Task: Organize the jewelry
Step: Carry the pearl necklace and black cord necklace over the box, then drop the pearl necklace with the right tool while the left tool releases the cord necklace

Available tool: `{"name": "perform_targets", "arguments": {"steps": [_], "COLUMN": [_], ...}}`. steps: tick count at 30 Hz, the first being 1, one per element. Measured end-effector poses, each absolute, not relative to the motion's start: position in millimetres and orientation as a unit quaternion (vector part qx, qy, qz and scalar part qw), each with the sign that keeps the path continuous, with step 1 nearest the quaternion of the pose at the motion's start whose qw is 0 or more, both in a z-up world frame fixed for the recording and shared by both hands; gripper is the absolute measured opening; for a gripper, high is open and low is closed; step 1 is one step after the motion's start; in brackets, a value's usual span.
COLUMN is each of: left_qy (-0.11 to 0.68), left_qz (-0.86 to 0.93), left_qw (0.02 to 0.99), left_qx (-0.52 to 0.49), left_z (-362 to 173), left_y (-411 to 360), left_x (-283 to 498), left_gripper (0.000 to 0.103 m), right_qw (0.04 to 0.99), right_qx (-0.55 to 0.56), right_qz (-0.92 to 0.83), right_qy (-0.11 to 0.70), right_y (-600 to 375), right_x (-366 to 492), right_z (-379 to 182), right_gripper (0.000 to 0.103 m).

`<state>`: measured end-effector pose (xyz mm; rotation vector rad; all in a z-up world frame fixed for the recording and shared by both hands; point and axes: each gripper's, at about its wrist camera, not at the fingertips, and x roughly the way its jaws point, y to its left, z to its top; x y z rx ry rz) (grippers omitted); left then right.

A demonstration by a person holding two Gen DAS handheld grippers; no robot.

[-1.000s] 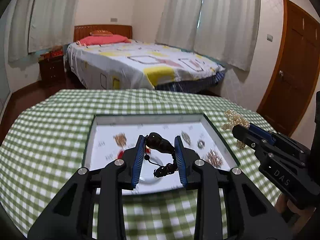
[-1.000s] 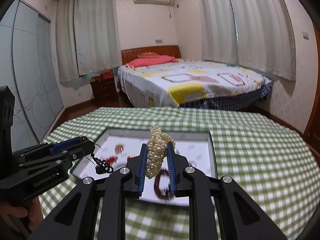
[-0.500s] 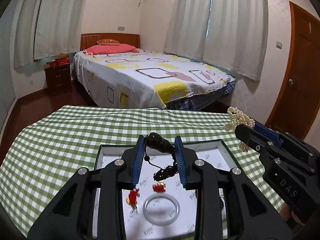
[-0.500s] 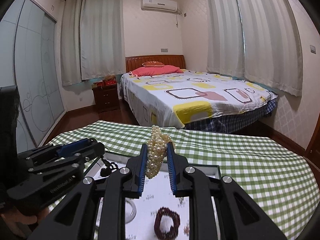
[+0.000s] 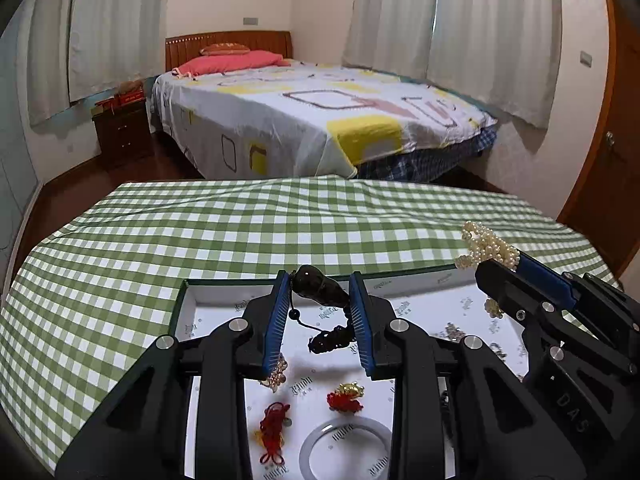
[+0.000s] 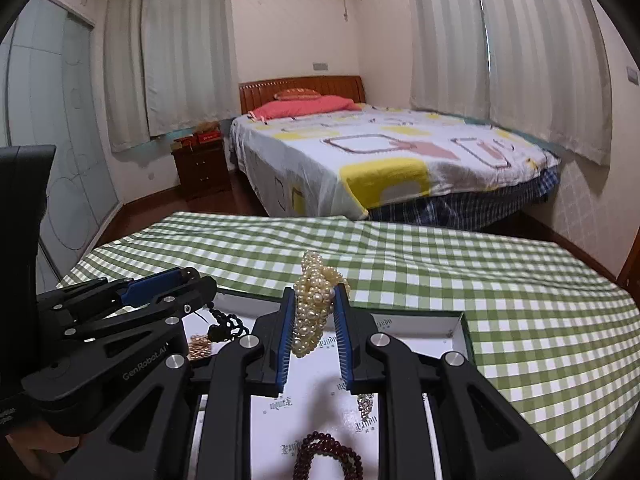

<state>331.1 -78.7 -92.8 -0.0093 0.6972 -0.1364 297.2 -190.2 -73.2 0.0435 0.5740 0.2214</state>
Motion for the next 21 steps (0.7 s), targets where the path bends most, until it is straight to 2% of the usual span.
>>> {"name": "perform_targets", "arguments": {"steps": [19,21], "left_qy": [0.455,0.458], "left_qz": [-0.060,-0.058], "left_qw": [0.889,0.887], "left_qx": [0.012,0.014], "left_z": [-140,-144], "left_y": [-84,-84], "left_x": [369,368], "left_gripper": [0.030,0.031], "right_qw": [0.910,0.907], "right_qx": [0.022,0.024], "right_qz": [0.104,0.105], "right_qy": [0.401,0.407], "right_y": [-188,-188], "right_x": [334,334], "right_z": [-115,-116], "right_gripper": [0.020,0.027]}}
